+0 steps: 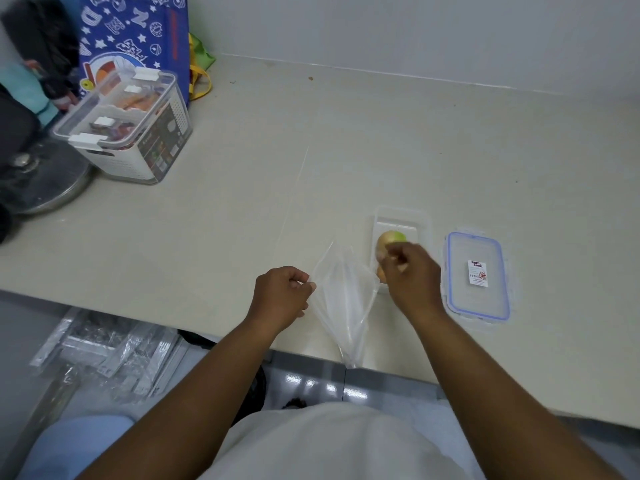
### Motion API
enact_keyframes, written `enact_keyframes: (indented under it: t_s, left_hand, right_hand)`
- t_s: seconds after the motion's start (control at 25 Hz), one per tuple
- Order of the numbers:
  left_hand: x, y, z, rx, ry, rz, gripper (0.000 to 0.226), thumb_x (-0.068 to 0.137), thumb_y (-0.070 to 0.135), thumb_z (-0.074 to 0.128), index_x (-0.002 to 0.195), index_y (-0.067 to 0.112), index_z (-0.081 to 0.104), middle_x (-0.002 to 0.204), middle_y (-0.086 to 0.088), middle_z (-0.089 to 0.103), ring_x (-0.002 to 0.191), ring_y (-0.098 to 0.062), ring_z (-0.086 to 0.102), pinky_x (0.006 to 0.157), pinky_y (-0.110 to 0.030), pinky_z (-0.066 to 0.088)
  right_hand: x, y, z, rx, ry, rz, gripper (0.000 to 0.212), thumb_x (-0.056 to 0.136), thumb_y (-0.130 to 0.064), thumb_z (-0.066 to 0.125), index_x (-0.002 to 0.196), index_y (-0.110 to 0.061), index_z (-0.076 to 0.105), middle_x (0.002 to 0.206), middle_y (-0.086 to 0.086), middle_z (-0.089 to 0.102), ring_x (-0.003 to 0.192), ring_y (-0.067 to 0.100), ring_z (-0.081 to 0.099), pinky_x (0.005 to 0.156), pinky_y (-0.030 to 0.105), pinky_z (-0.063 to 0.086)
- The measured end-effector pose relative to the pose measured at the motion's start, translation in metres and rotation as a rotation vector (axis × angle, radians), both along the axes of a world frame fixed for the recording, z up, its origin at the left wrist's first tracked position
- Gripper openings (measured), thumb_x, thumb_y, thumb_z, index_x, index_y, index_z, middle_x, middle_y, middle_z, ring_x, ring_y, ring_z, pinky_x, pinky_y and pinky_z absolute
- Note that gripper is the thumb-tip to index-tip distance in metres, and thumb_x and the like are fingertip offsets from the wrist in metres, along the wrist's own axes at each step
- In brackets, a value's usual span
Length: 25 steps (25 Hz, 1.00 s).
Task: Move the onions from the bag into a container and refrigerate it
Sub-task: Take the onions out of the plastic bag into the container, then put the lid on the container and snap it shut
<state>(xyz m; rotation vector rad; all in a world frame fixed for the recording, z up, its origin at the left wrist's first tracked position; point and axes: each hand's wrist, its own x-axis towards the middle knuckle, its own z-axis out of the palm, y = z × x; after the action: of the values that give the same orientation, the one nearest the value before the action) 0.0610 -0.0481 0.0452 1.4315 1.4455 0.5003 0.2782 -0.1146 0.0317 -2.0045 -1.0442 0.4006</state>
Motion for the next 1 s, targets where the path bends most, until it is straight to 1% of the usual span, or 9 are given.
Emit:
enact_keyframes:
  t_s: [0.08,0.16,0.28,0.36,0.48,0.56,0.72,0.84,1.0]
  left_hand:
    - [-0.002,0.001,-0.002,-0.009,-0.013,0.019,0.007,0.081,0.015,0.070,0.087,0.012,0.071,0.065,0.000,0.064,0.047,-0.007,0.064,0.047,-0.022,0.055]
    - [-0.004,0.002,-0.004,-0.022,-0.019,0.032,0.008,0.084,0.017,0.067,0.087,0.011,0.071,0.067,-0.001,0.068,0.053,-0.010,0.066,0.051,-0.024,0.058]
    - [-0.005,0.001,-0.006,-0.051,-0.034,0.008,0.023,0.084,0.035,0.066,0.089,0.013,0.071,0.074,-0.002,0.072,0.061,-0.011,0.070,0.056,-0.026,0.060]
    - [-0.006,-0.001,-0.007,-0.095,-0.040,-0.066,0.040,0.075,0.052,0.071,0.097,0.019,0.067,0.084,0.001,0.070,0.069,-0.011,0.071,0.052,-0.023,0.057]
    - [-0.010,0.001,-0.019,-0.079,0.033,-0.132,0.044,0.074,0.032,0.078,0.113,0.020,0.063,0.089,0.004,0.067,0.077,-0.014,0.070,0.056,-0.029,0.059]
    - [-0.015,0.007,-0.031,-0.036,0.096,-0.067,0.040,0.079,0.015,0.072,0.118,0.015,0.063,0.083,0.004,0.066,0.073,-0.017,0.068,0.070,-0.037,0.061]
    - [-0.028,0.019,-0.054,-0.056,0.142,0.032,0.048,0.079,0.014,0.073,0.125,0.012,0.058,0.092,-0.002,0.061,0.083,-0.022,0.062,0.083,-0.034,0.053]
    - [-0.037,0.011,-0.063,0.202,0.328,-0.111,0.062,0.081,0.021,0.072,0.137,0.012,0.046,0.129,-0.011,0.052,0.118,-0.027,0.050,0.098,-0.034,0.042]
    - [-0.053,-0.009,-0.077,0.696,0.480,-0.546,0.055,0.078,0.022,0.072,0.128,0.005,0.058,0.139,-0.017,0.054,0.132,-0.035,0.047,0.104,-0.046,0.042]
  right_hand:
    - [-0.030,-0.033,-0.001,0.063,0.170,0.065,0.010,0.087,-0.032,0.064,0.088,-0.041,0.067,0.086,-0.020,0.069,0.082,-0.001,0.063,0.067,0.005,0.041]
    - [-0.053,-0.053,-0.004,0.071,0.212,0.193,0.018,0.092,-0.028,0.060,0.099,-0.043,0.067,0.099,-0.026,0.069,0.094,-0.004,0.062,0.074,0.007,0.043]
    - [-0.070,-0.056,-0.015,-0.047,0.056,0.439,0.033,0.096,-0.034,0.051,0.128,-0.032,0.058,0.133,-0.011,0.060,0.127,0.010,0.048,0.105,0.027,0.037]
    - [-0.075,-0.050,-0.018,-0.202,-0.088,0.581,0.044,0.098,-0.042,0.043,0.141,-0.035,0.043,0.150,-0.010,0.043,0.142,0.017,0.029,0.113,0.037,0.026]
    - [-0.075,-0.040,-0.025,-0.328,-0.223,0.707,0.052,0.097,-0.047,0.041,0.147,-0.034,0.032,0.157,-0.009,0.029,0.147,0.019,0.017,0.114,0.041,0.023]
    - [-0.073,-0.045,-0.028,-0.300,-0.288,0.676,0.051,0.095,-0.045,0.048,0.143,-0.027,0.042,0.154,-0.002,0.037,0.145,0.022,0.025,0.114,0.042,0.029]
    - [-0.069,-0.080,-0.052,-0.207,-0.511,0.714,0.054,0.083,-0.039,0.065,0.130,-0.015,0.057,0.142,0.011,0.052,0.132,0.033,0.047,0.104,0.045,0.045]
    - [-0.075,-0.088,-0.071,-0.353,-0.610,0.835,0.069,0.078,-0.042,0.065,0.140,-0.015,0.046,0.152,0.012,0.039,0.141,0.033,0.034,0.111,0.047,0.036]
    - [-0.082,-0.053,-0.080,-0.458,-0.652,0.864,0.070,0.092,-0.044,0.048,0.151,-0.015,0.024,0.162,0.011,0.014,0.149,0.032,0.009,0.120,0.048,0.013]
